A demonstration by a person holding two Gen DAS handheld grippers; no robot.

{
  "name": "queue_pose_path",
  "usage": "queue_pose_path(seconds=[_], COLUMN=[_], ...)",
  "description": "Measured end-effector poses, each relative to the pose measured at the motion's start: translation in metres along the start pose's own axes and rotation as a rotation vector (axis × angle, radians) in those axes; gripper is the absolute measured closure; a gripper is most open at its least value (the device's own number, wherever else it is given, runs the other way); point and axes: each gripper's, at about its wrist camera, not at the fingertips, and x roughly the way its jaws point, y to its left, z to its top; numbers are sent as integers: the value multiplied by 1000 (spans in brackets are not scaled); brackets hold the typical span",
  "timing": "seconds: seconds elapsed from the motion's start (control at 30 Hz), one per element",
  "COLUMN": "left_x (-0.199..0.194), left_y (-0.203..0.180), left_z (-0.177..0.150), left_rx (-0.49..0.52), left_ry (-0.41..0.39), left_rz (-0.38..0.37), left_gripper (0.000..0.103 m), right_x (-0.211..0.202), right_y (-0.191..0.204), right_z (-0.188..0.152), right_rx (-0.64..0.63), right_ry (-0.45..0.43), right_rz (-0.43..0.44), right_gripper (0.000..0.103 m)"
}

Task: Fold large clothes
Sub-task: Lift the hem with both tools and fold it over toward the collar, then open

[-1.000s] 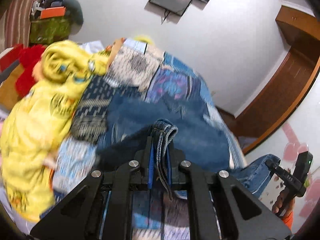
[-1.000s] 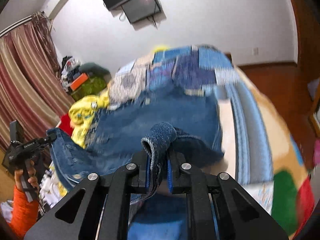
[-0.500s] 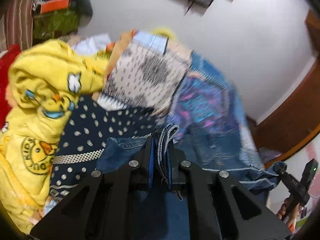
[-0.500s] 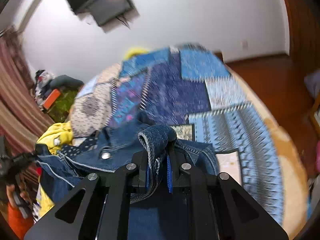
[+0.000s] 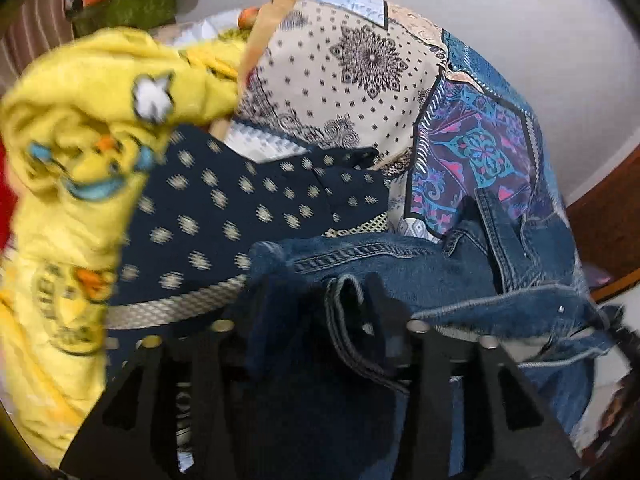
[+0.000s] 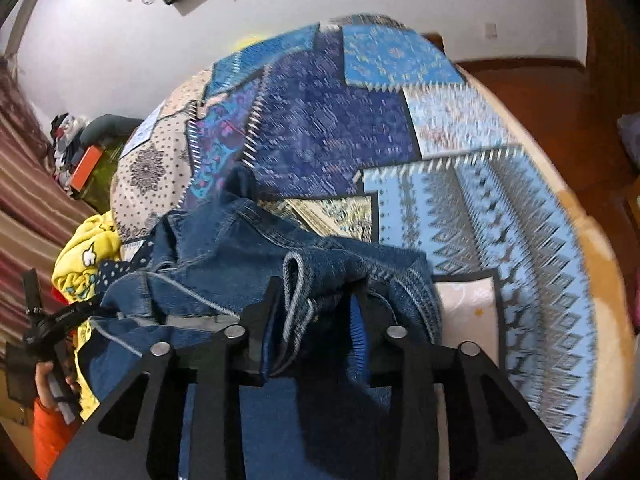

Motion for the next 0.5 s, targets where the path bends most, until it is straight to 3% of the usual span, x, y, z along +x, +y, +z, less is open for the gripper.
queue_pose_path(seconds=[0.03, 0.1, 0.17, 0.23, 0.33, 0.5], left_x=[-10, -28, -50, -68, -82, -64], left_y=[-3, -9, -15, -23, -40, -67], left_z=[1, 3, 2, -3, -18, -50], left_rx=[23, 67, 94, 129, 220, 348], left_ry=[-20, -60, -93, -123, -115, -12], left_rz=[25, 46, 33, -2, -32, -67], left_gripper=[46, 40, 29, 12, 8, 7], right_x=[-11, -27, -50, -67, -72, -45], right_y=[7, 20, 32, 41, 54, 70], right_z=[1, 5, 2, -2, -13, -40], right_rx=[-30, -97, -151, -180, -218, -293], right_ry=[-24, -120, -217, -250, -220, -128], right_rz=[-30, -156, -189, -151, -104, -85], right_gripper=[64, 27, 15, 15, 15, 15])
